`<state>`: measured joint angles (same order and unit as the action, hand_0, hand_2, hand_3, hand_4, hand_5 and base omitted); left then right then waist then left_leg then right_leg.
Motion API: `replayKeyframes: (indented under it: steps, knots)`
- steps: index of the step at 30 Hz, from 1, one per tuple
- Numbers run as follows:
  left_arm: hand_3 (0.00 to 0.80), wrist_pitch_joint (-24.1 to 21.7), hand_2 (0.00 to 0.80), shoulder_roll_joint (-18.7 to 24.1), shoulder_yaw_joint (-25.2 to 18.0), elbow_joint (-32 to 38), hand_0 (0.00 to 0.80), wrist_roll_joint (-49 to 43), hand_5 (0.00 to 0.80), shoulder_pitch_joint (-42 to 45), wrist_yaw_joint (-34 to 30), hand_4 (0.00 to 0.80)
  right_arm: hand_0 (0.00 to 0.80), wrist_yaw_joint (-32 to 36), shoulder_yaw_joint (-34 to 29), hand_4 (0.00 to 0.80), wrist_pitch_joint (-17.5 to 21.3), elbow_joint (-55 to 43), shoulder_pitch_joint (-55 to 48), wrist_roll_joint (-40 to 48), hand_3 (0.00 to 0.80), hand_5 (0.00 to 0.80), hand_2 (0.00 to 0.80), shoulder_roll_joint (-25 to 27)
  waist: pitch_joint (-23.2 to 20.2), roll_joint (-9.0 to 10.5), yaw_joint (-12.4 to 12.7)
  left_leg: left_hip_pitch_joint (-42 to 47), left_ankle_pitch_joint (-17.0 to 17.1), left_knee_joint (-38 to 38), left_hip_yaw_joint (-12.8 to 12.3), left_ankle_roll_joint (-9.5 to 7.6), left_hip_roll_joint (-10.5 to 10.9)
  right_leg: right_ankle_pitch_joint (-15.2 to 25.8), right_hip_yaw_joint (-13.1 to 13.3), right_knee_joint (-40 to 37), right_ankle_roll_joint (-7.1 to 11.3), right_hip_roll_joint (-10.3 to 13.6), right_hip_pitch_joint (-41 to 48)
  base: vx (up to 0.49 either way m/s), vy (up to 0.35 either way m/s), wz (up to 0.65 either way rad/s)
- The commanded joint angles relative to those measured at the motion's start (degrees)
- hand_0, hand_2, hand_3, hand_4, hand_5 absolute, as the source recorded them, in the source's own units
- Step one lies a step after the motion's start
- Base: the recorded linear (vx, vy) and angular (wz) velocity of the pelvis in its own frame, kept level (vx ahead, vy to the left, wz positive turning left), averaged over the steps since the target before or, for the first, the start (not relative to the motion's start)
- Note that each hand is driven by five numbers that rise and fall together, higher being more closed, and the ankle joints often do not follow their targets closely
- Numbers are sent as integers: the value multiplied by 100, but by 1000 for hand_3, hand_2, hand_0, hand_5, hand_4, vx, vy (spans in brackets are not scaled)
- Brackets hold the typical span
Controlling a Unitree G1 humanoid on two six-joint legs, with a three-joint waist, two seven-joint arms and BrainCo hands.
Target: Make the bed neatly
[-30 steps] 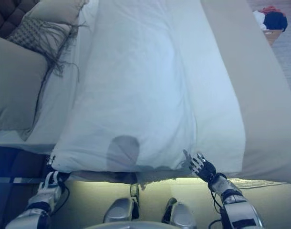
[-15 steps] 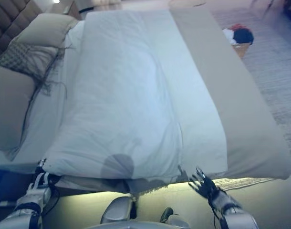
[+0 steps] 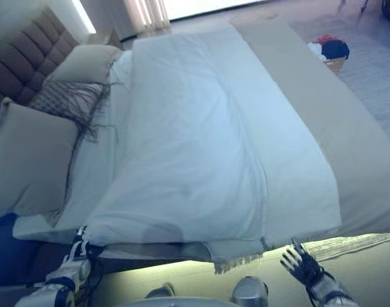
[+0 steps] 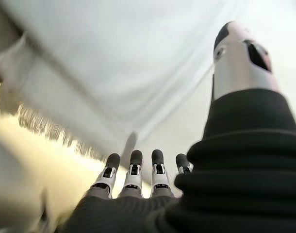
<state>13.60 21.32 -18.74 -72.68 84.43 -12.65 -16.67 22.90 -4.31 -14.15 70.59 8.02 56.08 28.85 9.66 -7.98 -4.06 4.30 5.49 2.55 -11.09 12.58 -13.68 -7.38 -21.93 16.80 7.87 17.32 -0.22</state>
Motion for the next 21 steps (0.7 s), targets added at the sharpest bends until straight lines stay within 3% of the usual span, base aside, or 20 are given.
replayKeyframes:
  steps: [1,8,11,14,21]
  knots:
    - [800,-641,800,1186,-912,-108,800,217,800,330,-231,800,0,182,-99,0,-57,331,424,-194,0,0,0,188,-79,-85,357,173,195,209,124,-28,-265,87,408,-71,58,260,129,-51,258,58]
    - [800,-549,800,1467,-1028,-163,800,149,800,460,-200,800,0,632,323,0,-76,148,518,-463,0,0,0,67,-77,66,516,240,-263,348,399,-106,-148,356,543,-344,252,352,137,-53,151,1]
    - [800,-458,800,1429,-789,27,800,248,800,329,-174,800,0,540,416,0,-61,42,550,-367,0,0,0,53,10,157,524,132,-462,488,177,-137,-147,454,469,-276,343,453,6,-123,86,-1]
    - [800,-502,800,1332,-452,189,800,448,800,113,-137,800,0,503,394,0,-51,42,482,-153,0,0,0,71,155,311,566,-137,-625,718,139,-144,-147,628,413,-327,447,535,-25,-121,-1,9]
    - [800,-478,800,1244,-354,-76,800,517,800,-56,-108,800,0,648,271,0,-42,117,290,-205,0,0,0,-94,204,515,583,-197,-659,787,42,-142,-223,818,317,-514,603,555,56,-23,-17,12]
